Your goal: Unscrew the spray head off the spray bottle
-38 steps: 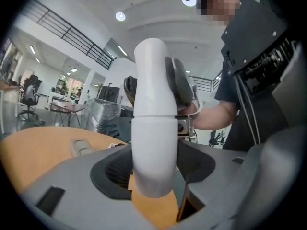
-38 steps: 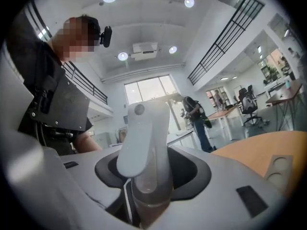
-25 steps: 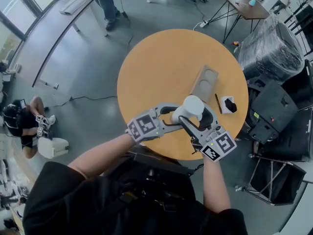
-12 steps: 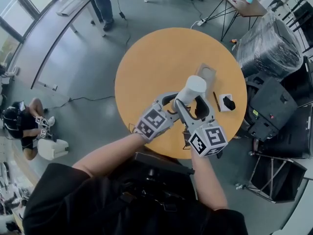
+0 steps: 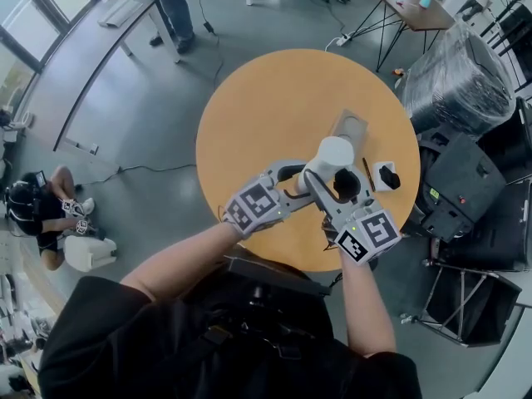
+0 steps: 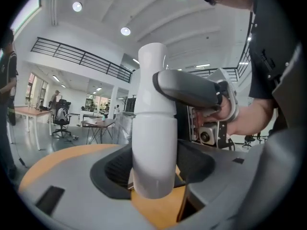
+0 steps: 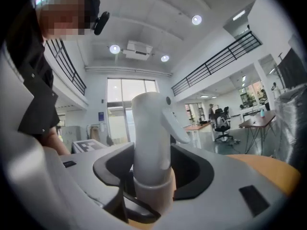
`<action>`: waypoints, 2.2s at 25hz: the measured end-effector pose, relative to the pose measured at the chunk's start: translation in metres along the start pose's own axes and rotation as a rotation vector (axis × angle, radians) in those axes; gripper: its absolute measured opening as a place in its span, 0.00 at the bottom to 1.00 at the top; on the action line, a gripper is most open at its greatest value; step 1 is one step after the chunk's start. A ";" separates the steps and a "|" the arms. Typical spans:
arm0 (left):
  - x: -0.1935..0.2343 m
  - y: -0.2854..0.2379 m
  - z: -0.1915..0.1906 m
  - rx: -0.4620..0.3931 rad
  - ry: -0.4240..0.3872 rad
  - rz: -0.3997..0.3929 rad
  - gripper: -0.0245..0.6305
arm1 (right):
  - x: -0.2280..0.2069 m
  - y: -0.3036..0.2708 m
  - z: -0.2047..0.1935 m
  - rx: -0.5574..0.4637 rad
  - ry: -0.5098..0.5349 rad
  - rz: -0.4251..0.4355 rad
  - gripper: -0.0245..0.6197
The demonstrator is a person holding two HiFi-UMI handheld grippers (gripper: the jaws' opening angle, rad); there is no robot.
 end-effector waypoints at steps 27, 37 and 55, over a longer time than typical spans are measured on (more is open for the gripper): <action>-0.015 0.001 0.010 -0.033 0.006 -0.216 0.51 | -0.014 0.034 -0.001 0.013 -0.076 0.175 0.62; -0.007 -0.015 0.000 0.017 0.076 0.037 0.51 | -0.006 0.019 -0.011 0.034 0.001 -0.175 0.61; -0.019 0.009 0.005 -0.020 -0.018 -0.192 0.51 | 0.012 0.019 0.008 -0.047 0.060 0.170 0.43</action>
Point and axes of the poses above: the fingertips, and each gripper's own axes: y backward along the fingers, x to its left, z out of its top, the point moved 8 cm from there along y, backward along the fingers, and after that the axes turned 1 degree about -z, right-handed, at the moved point
